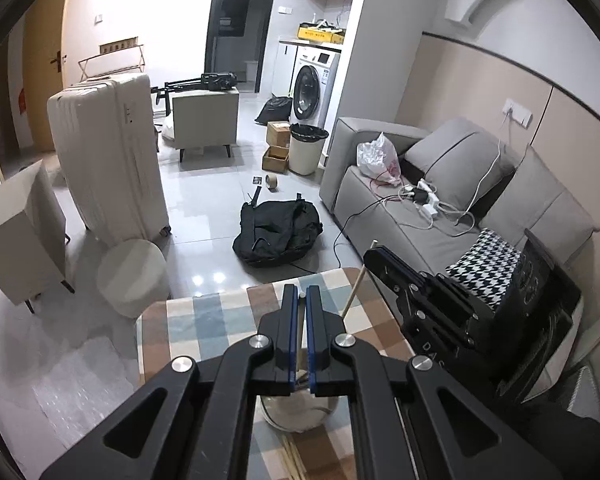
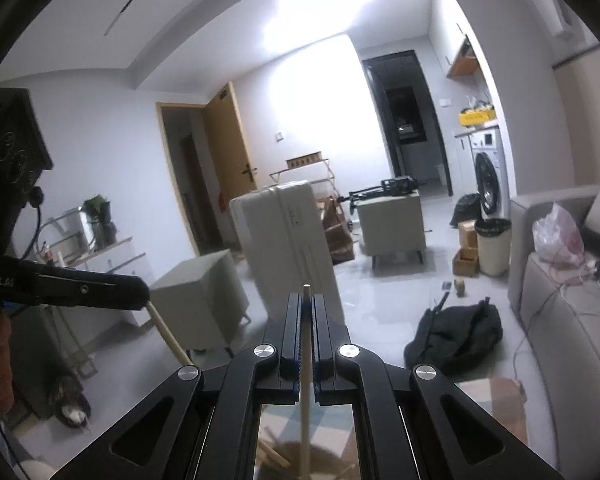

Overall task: Organize utensils
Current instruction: 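Raise both held chopsticks up over the white holder's opening, then open both grippers to drop the chopsticks into the holder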

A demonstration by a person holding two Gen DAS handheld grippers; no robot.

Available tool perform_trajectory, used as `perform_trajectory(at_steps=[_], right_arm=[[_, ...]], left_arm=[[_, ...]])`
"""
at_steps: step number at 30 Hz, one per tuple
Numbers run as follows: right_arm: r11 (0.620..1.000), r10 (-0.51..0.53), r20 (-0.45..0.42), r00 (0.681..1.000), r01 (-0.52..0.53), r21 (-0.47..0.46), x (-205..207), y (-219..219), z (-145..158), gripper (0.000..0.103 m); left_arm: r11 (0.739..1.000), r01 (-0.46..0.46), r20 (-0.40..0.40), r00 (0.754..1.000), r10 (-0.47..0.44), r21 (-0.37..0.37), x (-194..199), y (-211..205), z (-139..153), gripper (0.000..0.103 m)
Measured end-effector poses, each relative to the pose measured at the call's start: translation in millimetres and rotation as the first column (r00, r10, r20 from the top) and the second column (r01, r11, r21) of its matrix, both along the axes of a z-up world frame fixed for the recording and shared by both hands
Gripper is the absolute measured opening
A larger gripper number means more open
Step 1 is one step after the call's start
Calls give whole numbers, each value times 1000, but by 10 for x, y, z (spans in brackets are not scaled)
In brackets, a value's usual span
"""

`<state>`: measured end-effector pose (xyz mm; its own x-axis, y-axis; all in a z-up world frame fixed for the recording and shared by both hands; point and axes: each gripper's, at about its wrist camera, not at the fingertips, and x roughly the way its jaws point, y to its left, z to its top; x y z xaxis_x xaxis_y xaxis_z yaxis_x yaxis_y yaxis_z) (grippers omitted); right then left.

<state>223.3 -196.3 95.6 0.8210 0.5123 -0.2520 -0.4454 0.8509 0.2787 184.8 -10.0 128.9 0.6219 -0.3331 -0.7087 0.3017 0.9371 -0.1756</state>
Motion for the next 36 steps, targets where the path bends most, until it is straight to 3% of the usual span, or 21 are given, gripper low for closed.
perform_trajectory(at_steps=[8,16,24,27,29,31,36], right_arm=[[1000,12,-29,999,-11,26,279,-9,-335,3],[1000,26,-64,998,-27,-8,182,10,-562,3],[994,68,-133,989,-78,-71,-64,65,-692,7],[993,73,-181,981,-88,-73,-164,35,-704,12],[994,61,-195,979,-77,-77,-264,-19,-697,33],[997,39,-203,978,-53,-62,-396,-113,-661,44],[998,-4,-219,976,-9,-62,-712,-274,-568,58]], left_arm=[[999,0,-42,999,1,37,250,-98,-371,0],[998,-4,-105,994,11,62,244,-117,-607,0],[998,63,-191,980,-61,4,177,-165,-676,0],[999,39,-184,982,-36,13,93,-130,-621,17],[1000,13,-159,987,-13,0,6,-60,-566,48],[1000,-27,-118,993,25,-12,-127,28,-457,55],[994,-111,-74,991,110,0,-376,156,-411,65]])
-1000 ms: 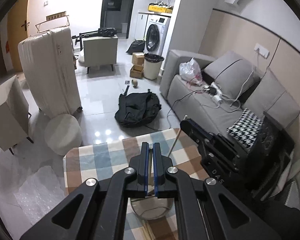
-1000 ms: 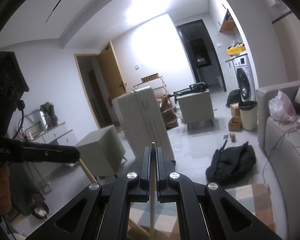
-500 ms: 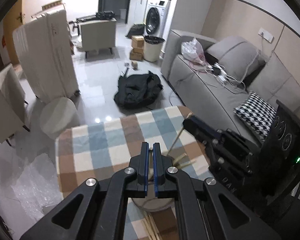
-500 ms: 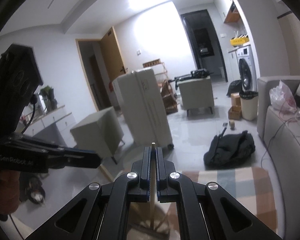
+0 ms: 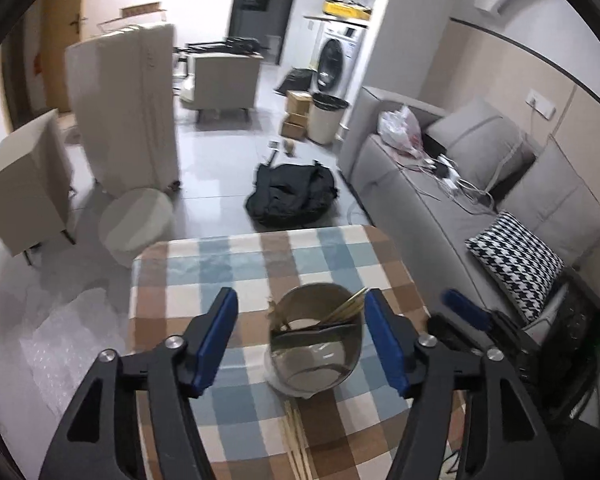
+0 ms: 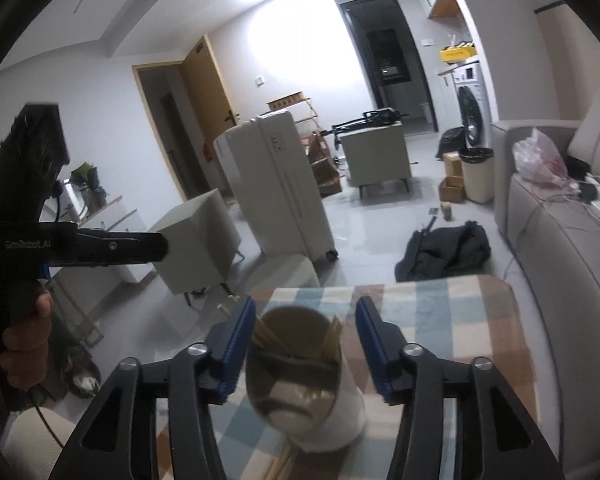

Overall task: Organize utensils
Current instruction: 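Open both grippers to drop the chopsticks into the holder, then move both open grippers back toward the chopsticks lying on the table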

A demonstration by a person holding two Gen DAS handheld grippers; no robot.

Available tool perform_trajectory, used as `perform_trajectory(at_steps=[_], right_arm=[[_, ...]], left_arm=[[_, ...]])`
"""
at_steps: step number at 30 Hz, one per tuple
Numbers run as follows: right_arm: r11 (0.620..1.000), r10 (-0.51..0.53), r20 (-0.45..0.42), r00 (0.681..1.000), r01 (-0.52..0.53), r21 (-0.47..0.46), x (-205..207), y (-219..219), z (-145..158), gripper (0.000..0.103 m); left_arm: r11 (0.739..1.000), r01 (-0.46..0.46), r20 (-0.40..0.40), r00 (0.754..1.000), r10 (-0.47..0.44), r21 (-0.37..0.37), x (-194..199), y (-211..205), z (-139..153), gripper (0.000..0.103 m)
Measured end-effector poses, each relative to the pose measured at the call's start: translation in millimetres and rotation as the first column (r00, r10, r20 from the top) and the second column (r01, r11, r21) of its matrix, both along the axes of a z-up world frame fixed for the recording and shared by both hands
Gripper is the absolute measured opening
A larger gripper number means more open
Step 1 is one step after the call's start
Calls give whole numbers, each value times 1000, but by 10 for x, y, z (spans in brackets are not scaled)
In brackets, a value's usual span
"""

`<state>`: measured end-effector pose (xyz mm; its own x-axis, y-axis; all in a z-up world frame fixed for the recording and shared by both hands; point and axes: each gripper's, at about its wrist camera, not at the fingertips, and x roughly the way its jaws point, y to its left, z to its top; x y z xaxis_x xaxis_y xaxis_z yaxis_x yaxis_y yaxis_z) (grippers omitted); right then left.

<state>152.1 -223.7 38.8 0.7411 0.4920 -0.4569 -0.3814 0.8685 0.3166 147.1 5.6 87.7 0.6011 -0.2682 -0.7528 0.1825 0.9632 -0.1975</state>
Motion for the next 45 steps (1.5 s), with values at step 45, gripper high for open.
perform_trajectory(at_steps=[45], right_arm=[[978,26,-540,842,-132,-159,-315,715,-1466,54]], left_arm=[[943,-332,-179,927,329,14,-541,652,-1308,83]])
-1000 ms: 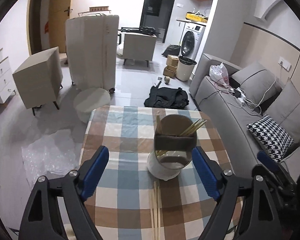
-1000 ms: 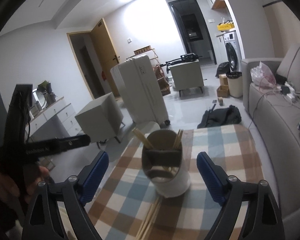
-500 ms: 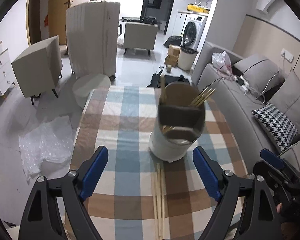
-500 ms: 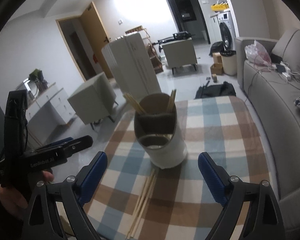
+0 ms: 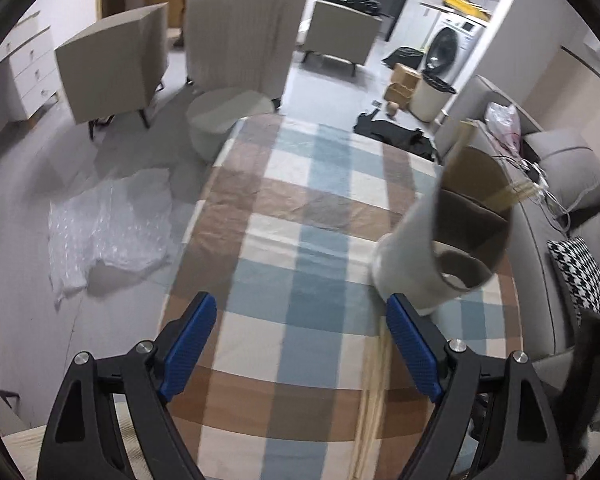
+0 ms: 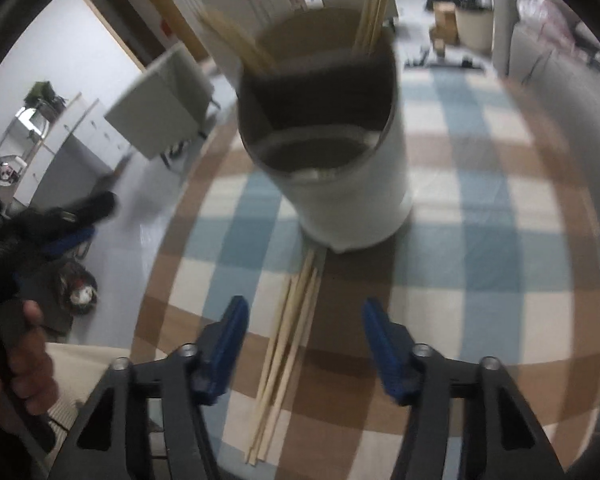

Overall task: Organize utensils
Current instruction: 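Move both open grippers back toward the chopsticks lying on the table, then lower the right gripper onto the chopsticks and close on one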

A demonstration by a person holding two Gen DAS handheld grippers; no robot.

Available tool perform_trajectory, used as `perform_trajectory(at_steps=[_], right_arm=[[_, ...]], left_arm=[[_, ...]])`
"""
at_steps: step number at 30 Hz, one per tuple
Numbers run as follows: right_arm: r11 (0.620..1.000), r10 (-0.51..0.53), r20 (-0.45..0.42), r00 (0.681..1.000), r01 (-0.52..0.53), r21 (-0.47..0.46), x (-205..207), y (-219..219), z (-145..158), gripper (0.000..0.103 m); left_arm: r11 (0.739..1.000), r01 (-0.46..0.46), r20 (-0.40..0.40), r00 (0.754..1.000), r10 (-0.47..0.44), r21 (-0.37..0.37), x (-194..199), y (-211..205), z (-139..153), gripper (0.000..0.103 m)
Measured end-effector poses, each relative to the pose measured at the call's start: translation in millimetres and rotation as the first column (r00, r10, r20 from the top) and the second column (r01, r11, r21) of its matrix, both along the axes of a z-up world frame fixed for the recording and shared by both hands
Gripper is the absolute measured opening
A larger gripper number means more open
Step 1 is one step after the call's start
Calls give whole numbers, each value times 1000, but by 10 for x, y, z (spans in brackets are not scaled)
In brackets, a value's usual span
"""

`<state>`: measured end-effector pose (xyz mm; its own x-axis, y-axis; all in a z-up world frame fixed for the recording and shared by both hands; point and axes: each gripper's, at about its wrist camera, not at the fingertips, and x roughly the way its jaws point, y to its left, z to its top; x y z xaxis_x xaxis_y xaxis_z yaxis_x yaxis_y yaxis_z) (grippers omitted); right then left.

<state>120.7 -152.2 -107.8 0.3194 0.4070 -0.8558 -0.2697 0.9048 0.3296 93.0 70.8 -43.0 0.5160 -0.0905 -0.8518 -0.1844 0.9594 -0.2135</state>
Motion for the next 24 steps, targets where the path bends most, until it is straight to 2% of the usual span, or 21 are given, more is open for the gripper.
perform_trajectory(at_steps=[3,5,8,9,13,17,24], right_arm=[[999,-21,-37,999,20,-51,120,107,-236,46],[996,-36,-67,997,30,-88,176,170,-371,35],[990,-23,-76,997,12,-139,199,298,-451,34],[991,-16,-83,996,5,-137,202,340,-474,32],[974,7,-88,996,-27,-225,189,495,-549,26],[959,6,-78,997,-28,-283,193,563,-590,24],[938,35,-26,999,-41,-344,141,701,-593,27]], left_arm=[[1000,-12,-34,999,11,-13,5,80,-56,83],[1000,-17,-51,999,16,-23,23,126,-93,83],[999,-23,-66,998,20,-34,14,182,-125,83],[999,-19,-66,998,17,-34,26,197,-132,83],[998,-27,-78,997,23,-48,35,271,-158,83],[995,-49,-105,994,40,-89,44,368,-204,83],[996,-59,-107,993,51,-68,31,412,-200,83]])
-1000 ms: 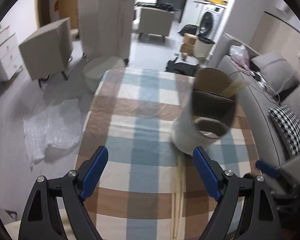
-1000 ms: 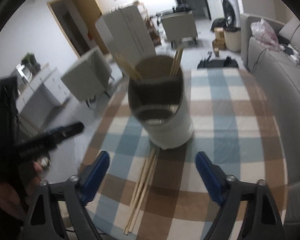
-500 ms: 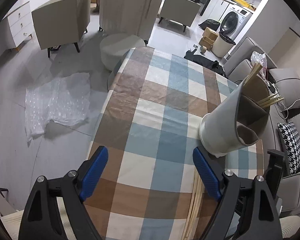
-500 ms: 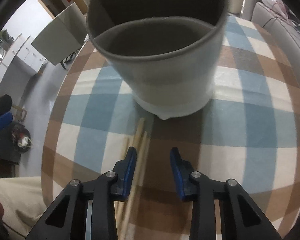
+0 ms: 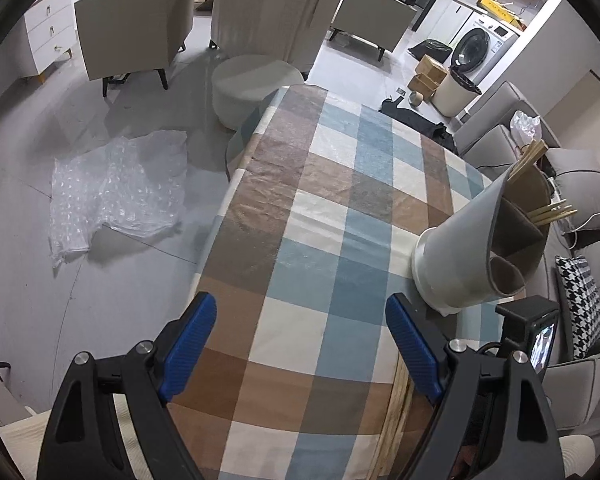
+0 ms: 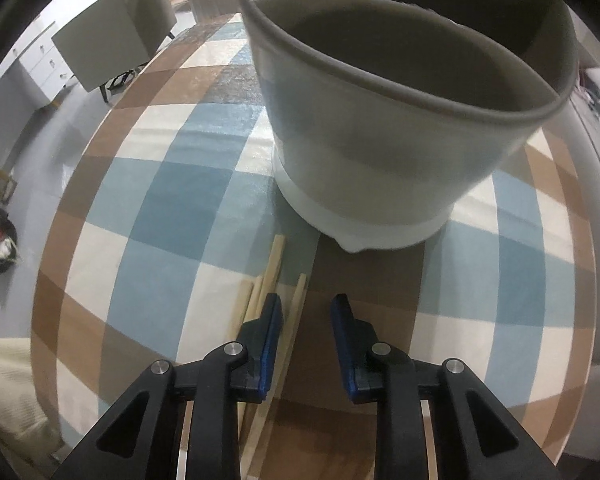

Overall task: Organize utensils
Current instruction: 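Lower the right gripper onto the chopsticks and close on one, then lift the right gripper's chopstick while the left gripper closes on another chopstick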

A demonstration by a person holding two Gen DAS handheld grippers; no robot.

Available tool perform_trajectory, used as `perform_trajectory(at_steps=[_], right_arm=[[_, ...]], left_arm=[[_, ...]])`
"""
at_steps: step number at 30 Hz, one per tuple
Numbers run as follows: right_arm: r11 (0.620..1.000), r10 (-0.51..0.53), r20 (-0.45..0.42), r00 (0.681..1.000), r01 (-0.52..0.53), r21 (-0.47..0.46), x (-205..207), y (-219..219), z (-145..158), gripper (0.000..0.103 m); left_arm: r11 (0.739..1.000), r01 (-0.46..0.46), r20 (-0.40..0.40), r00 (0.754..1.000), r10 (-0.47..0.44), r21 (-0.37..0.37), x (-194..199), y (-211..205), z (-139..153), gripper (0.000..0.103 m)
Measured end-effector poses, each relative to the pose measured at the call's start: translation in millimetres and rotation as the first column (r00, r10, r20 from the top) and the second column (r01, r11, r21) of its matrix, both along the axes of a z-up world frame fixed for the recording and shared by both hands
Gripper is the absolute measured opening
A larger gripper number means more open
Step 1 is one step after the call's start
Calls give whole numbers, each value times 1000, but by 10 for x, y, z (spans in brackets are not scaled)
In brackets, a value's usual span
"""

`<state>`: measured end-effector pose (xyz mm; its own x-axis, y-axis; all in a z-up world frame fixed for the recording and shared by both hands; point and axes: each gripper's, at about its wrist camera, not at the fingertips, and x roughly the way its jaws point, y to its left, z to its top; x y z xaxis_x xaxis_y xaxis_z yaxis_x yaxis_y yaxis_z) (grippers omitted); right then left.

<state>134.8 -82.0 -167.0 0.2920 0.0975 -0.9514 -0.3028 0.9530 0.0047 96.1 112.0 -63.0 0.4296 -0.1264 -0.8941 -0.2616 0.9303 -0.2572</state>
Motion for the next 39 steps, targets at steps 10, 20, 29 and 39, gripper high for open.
perform_trajectory(at_steps=[10,20,29,39], right_arm=[[990,-30,25,999,26,138,-43,-78,64,3],[910,-170,56,984,135,393,-203,-827,558,3],[754,-314,-67,947,291,589,-231,-1591,622,3],[682,-365,-111,925,346,644,-235,-1953,673,2]], left_arm=[[1000,-14,-61,998,13,-14,53,137,-199,83],[986,164,-197,968,-157,21,86,-527,-495,83],[960,265,-293,928,-230,85,37,-950,-754,83],[941,293,-345,912,-223,168,40,-1104,-859,83]])
